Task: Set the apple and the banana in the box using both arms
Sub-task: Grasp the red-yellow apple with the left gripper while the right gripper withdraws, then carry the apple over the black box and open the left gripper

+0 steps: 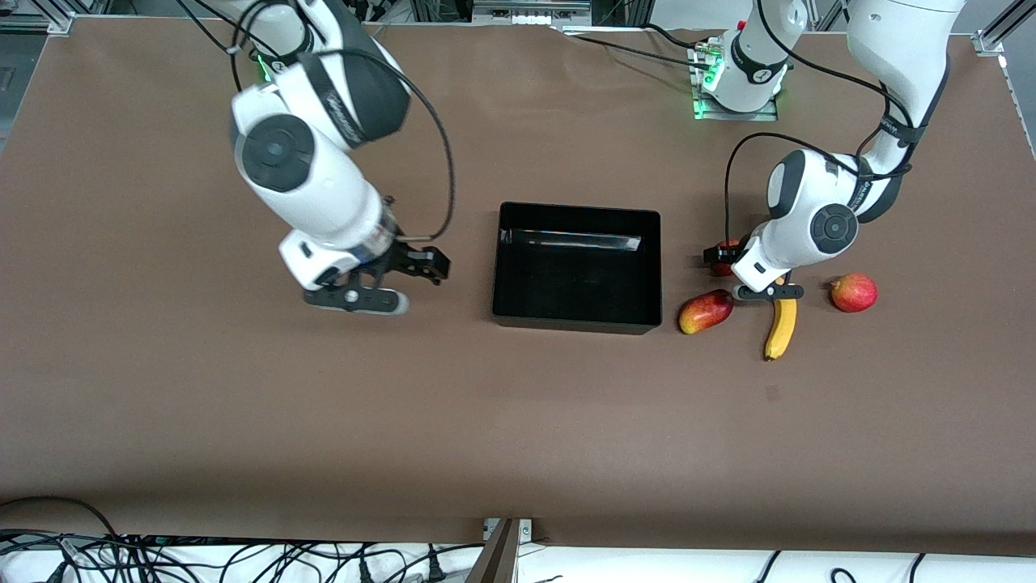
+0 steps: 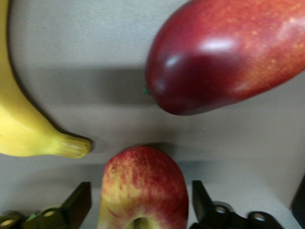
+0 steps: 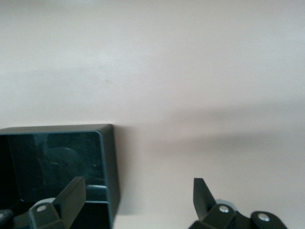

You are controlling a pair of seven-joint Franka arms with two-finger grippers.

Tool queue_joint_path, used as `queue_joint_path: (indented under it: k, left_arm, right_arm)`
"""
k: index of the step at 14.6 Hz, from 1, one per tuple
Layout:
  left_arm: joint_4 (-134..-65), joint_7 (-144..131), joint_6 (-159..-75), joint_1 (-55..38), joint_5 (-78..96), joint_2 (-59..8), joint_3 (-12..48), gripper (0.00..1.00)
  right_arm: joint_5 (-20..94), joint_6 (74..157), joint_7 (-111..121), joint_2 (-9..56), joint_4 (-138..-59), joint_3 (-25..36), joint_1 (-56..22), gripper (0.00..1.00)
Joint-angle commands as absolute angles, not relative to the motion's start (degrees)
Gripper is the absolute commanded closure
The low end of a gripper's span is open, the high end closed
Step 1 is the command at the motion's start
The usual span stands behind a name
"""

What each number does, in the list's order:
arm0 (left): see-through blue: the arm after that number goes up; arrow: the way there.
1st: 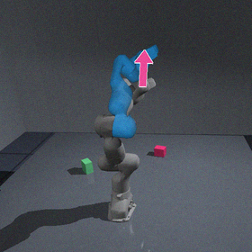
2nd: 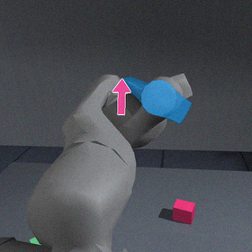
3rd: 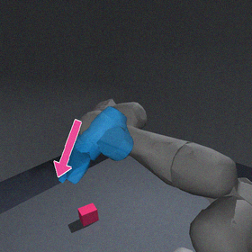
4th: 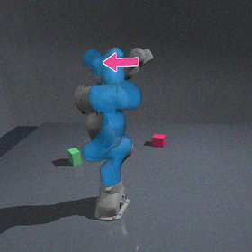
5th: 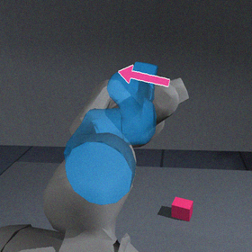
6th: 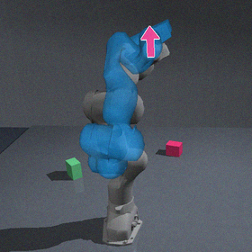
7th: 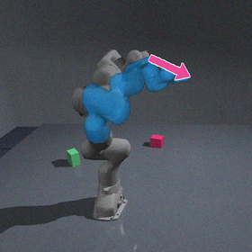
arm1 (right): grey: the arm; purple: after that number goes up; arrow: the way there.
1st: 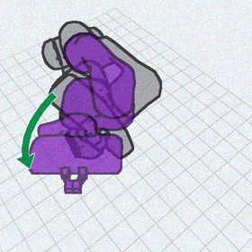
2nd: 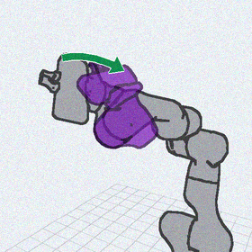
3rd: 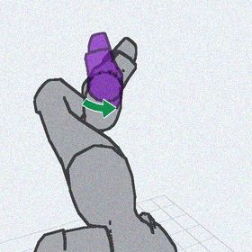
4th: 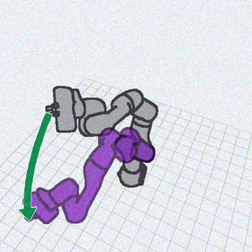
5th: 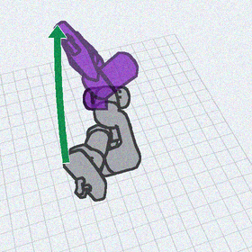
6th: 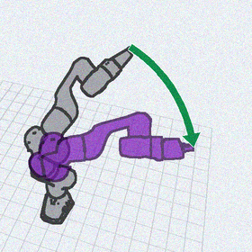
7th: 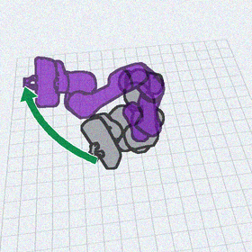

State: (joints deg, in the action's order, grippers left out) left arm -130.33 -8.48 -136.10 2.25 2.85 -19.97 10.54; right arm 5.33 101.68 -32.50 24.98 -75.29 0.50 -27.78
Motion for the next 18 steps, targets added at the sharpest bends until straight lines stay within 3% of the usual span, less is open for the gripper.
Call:
queue_joint_path:
  k: [1,3,6,8,12,18]
  left_arm:
    - [-129.64,-8.35,-133.62,2.29,4.13,-18.20,11.51,0.79]
    - [-124.83,-8.26,-124.33,2.29,4.04,-15.39,11.51,0.82]
    - [-111.75,-8.61,-105.52,2.20,4.13,-15.03,13.08,0.82]
    - [-107.68,-12.54,-100.74,2.11,5.70,-15.21,16.59,0.81]
    - [-107.67,-36.50,-108.86,-1.13,6.42,-19.15,28.02,0.80]
    - [-110.65,-40.43,-123.46,-6.06,-0.88,-28.46,27.86,0.80]
  right_arm:
    - [6.15,94.69,-24.73,18.57,-77.51,4.11,-26.72,0.00]
    - [6.07,91.85,-18.84,11.99,-83.20,4.83,-23.32,0.00]
    - [5.72,90.71,-9.17,1.00,-94.28,5.18,-16.80,0.00]
    - [4.75,91.05,-6.34,-3.58,-99.38,5.10,-13.73,0.00]
    - [1.94,91.41,-1.23,-4.66,-100.38,5.53,-11.95,0.00]
    - [-0.09,91.41,-1.67,-2.29,-96.68,5.45,-12.04,0.00]
